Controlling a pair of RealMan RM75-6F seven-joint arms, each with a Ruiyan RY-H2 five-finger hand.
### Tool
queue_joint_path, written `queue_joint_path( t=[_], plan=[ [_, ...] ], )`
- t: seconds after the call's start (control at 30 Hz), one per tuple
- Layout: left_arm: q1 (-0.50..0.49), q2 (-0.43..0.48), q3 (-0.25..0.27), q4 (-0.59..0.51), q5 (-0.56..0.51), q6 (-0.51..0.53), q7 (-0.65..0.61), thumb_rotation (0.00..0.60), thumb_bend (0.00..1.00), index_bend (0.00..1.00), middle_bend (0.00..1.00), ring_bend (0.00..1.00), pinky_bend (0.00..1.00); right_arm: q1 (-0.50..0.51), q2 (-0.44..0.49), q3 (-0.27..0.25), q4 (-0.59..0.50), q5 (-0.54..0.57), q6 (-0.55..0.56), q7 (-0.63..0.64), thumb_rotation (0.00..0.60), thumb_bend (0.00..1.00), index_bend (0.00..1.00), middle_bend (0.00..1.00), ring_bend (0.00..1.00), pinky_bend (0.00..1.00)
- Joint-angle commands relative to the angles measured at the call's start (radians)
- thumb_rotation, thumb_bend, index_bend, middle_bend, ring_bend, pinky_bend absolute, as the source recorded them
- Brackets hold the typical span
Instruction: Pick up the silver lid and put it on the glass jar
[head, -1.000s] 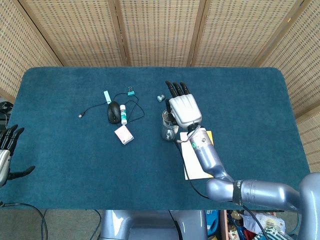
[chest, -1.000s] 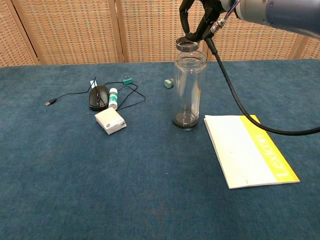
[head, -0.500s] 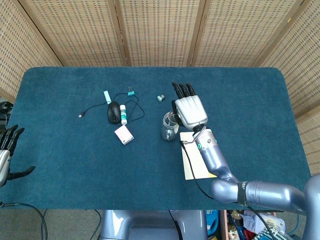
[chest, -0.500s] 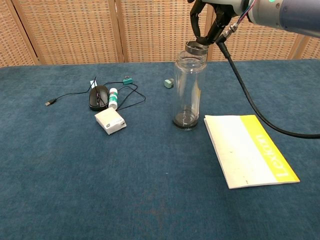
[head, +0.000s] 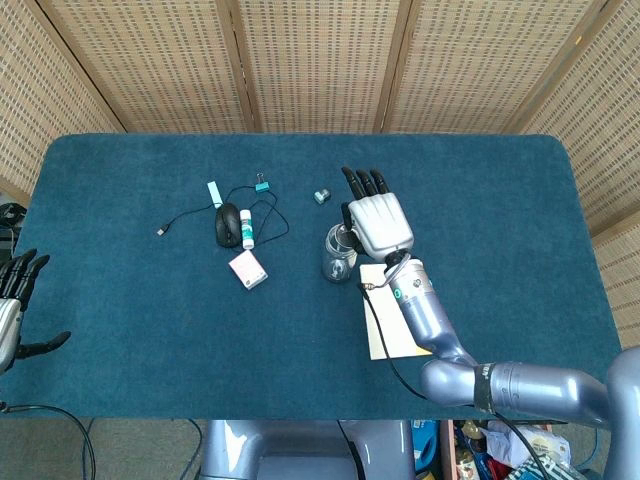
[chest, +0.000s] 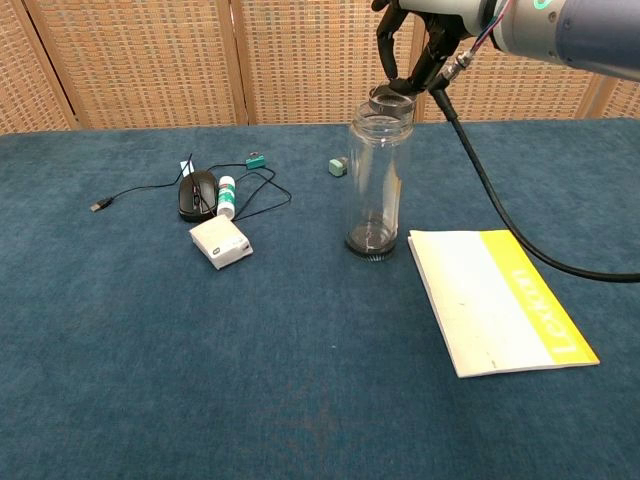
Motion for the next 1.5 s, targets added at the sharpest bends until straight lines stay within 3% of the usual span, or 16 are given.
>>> queue_joint_path(
  t=[0.03,0.13,0.2,0.6,0.77,0.87,0.93,1.1,1.27,1.5],
  plan=[
    [0.0,0.0,0.001,0.0,0.0,-0.001,0.001,0.6,0.05,0.0,0.0,0.0,0.0,0.001,0.003,-0.004,-0.003,-0.002,-0.001,-0.004,0.6,0.53,0.31,0.0,0.0,0.0],
    [0.0,0.001,0.0,-0.001,0.0,0.001,0.0,0.6,0.05,0.0,0.0,0.0,0.0,0.0,0.009,-0.008,-0.01,0.001,0.002,-0.009,0.6,0.36,0.06,0.0,0.0,0.0],
    [0.0,0.001,0.0,-0.001,-0.001,0.002,-0.001,0.6,0.05,0.0,0.0,0.0,0.0,-0.002,0.01,-0.008,-0.014,-0.001,0.008,-0.007,0.6,0.31,0.01,0.0,0.0,0.0],
    [0.0,0.004,0.002,-0.001,0.004,0.003,-0.007,0.6,0.05,0.0,0.0,0.0,0.0,-0.018,0.049,0.009,-0.092,-0.038,0.047,0.014,0.6,0.3,0.0,0.0,0.0,0.0],
    [0.001,0.007,0.002,0.002,0.004,0.002,-0.018,0.6,0.05,0.0,0.0,0.0,0.0,-0.094,0.161,-0.019,-0.214,-0.113,0.072,0.061,0.6,0.3,0.0,0.0,0.0,0.0],
    [0.002,0.007,0.004,0.002,0.008,0.003,-0.017,0.6,0.05,0.0,0.0,0.0,0.0,-0.139,0.205,-0.053,-0.245,-0.191,0.059,0.112,0.6,0.4,0.06,0.0,0.0,0.0],
    [0.001,0.005,0.005,-0.001,0.012,0.005,-0.011,0.6,0.05,0.0,0.0,0.0,0.0,-0.169,0.23,-0.085,-0.254,-0.252,0.041,0.153,0.6,0.52,0.15,0.0,0.0,0.0],
    [0.001,0.001,0.008,-0.01,0.017,0.008,0.009,0.6,0.05,0.0,0.0,0.0,0.0,-0.192,0.243,-0.133,-0.235,-0.323,0.004,0.17,0.6,0.7,0.23,0.0,0.0,0.0],
    [0.0,-0.004,0.009,-0.015,0.016,0.009,0.028,0.6,0.05,0.0,0.0,0.0,0.0,-0.184,0.217,-0.147,-0.214,-0.319,-0.02,0.144,0.6,0.78,0.24,0.0,0.0,0.0],
    [-0.004,-0.009,0.007,-0.011,0.004,0.0,0.032,0.6,0.05,0.0,0.0,0.0,0.0,-0.159,0.17,-0.138,-0.183,-0.26,-0.021,0.079,0.6,0.81,0.24,0.0,0.0,0.0]
  ],
)
